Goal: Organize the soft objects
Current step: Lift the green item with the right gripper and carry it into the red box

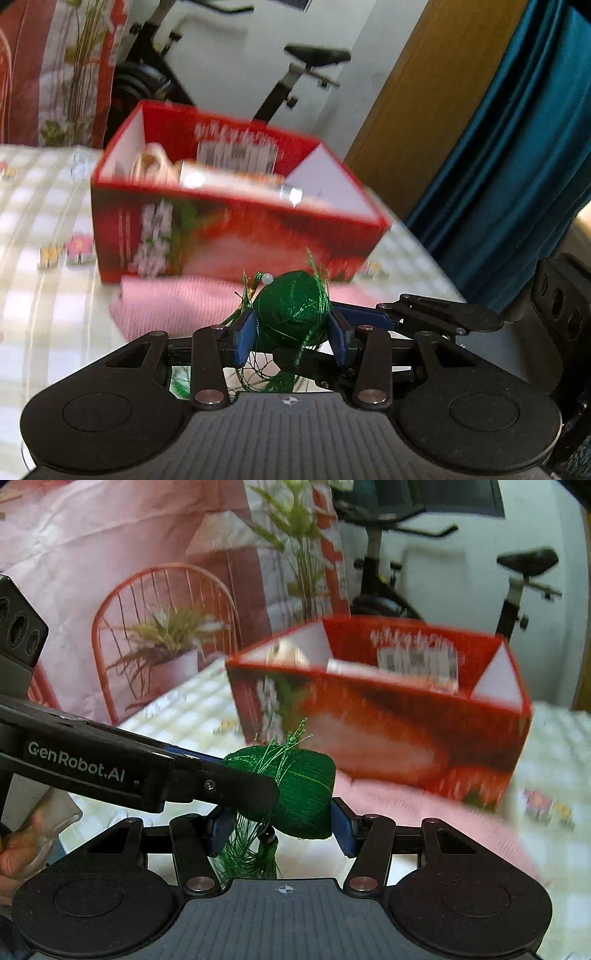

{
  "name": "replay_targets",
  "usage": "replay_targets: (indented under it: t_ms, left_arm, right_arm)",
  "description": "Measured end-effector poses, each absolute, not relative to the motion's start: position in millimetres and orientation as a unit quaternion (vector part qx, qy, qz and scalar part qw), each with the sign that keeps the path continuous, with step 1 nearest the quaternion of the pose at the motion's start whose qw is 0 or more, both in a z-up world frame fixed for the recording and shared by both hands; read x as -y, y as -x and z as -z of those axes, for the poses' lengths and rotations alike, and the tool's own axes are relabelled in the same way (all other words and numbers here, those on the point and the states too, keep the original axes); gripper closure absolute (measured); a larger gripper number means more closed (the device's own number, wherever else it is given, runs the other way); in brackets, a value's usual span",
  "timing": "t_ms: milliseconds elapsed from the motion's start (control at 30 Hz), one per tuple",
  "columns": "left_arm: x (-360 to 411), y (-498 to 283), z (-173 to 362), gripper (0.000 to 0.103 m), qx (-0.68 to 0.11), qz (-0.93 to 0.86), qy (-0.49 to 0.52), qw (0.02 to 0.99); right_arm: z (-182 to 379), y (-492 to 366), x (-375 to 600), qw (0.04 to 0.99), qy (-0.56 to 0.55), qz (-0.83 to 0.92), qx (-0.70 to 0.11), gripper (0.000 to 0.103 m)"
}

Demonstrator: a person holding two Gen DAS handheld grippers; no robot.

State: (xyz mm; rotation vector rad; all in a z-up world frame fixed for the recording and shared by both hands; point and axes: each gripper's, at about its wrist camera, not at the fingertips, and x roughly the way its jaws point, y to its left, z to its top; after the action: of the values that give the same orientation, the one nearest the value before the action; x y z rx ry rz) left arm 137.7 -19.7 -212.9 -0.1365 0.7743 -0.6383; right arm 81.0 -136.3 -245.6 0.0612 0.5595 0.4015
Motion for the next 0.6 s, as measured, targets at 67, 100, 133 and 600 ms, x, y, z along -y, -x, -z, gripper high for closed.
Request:
replay_targets:
  t_ms: [67, 100, 133, 600]
  left_arm:
    - [21.6, -144.6, 198.6, 0.059, -0.355, 0.310, 0.069, 0.879]
    - [22.7, -149.0, 189.2, 0.059, -0.345, 0.313, 0.071, 0.882]
    - [23.4, -155.7, 178.7, 0.059, -0.335, 0.315, 0.074, 0.885]
    - [76.2, -246.1, 115.6, 0.059, -0.253, 0.334, 0.073, 0.905]
  right_arm:
    - [228.2, -88.6, 139.3, 0.946, -0.023, -0.195, -0.258, 0.051]
    - [217.6, -93.7, 141.2, 0.949, -0.018, -0.194, -0.247, 0.051]
    - [209.5, -98.3, 143.0, 0.952, -0.014, -0.193, -0.238, 0.051]
    - [130.4, -197.7, 195.5, 0.977, 0.024, -0.149, -0.149, 0.051]
